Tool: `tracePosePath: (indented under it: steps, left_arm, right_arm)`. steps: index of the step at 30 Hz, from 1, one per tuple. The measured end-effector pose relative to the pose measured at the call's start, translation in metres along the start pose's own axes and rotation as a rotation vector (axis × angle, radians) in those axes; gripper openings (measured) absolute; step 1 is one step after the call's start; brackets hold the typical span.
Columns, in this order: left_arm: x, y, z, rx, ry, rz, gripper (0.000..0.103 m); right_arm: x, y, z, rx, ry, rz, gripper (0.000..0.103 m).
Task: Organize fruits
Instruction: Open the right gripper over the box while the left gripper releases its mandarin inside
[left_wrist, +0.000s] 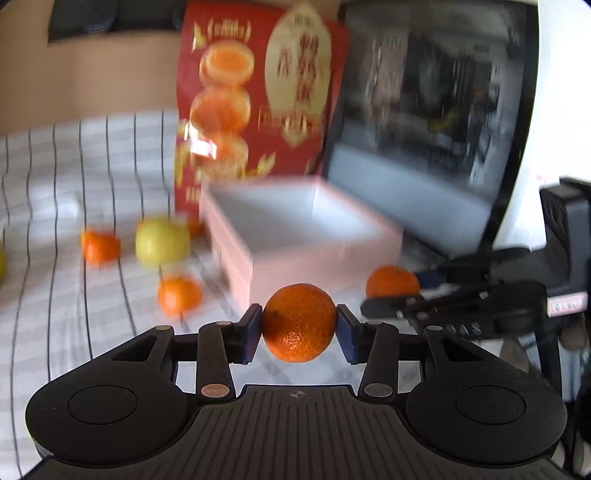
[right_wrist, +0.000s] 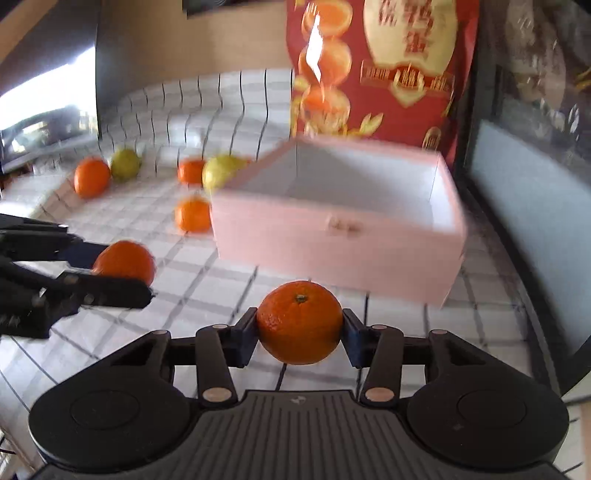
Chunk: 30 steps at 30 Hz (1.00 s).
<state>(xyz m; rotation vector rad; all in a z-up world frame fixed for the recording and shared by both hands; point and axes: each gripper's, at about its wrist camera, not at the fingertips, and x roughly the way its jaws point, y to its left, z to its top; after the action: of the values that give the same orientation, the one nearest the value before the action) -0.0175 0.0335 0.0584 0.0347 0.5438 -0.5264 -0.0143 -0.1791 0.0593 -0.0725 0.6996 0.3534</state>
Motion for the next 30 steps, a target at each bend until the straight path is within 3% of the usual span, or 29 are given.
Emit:
tracePosePath:
  steps: [3,6,11,15,19,24,27,30]
  left_arm:
    - [0.005,0.003,0.042,-0.015,-0.054,-0.028,0.048]
    - [0.025,0.006,0.083,-0.024,-0.08,-0.001,0.048]
    - [0.083,0.026,0.115,-0.114,-0.033,0.008,0.048]
    - [0.126,0.047,0.105,-0.221,0.03,0.032,0.048]
    - [0.13,0.063,0.087,-0.272,0.011,0.04,0.048]
    - [0.092,0.083,0.075,-0.334,-0.051,-0.023,0.048]
    - [0.061,0.1,0.059,-0.346,-0.072,0.021,0.048]
    - [0.033,0.128,0.03,-0.388,-0.08,0.133,0.048]
  right_arm:
    - [-0.02,-0.009,0.029,0.016,-0.066,0.012,0.046]
    - [-0.032,-0.021,0.066,0.026,-0.126,-0.026,0.046]
    - [-0.015,-0.04,0.102,0.041,-0.118,-0.102,0.046]
    - [0.018,-0.04,0.103,-0.011,-0.07,-0.148,0.047]
    - [0.036,-0.047,0.096,0.001,-0.024,-0.116,0.063]
    - [0.027,-0.058,0.097,0.042,-0.058,-0.133,0.075]
    - [0.021,-0.053,0.094,0.011,-0.076,-0.19,0.076]
    - [0.017,-0.043,0.089,-0.035,-0.076,-0.193,0.076]
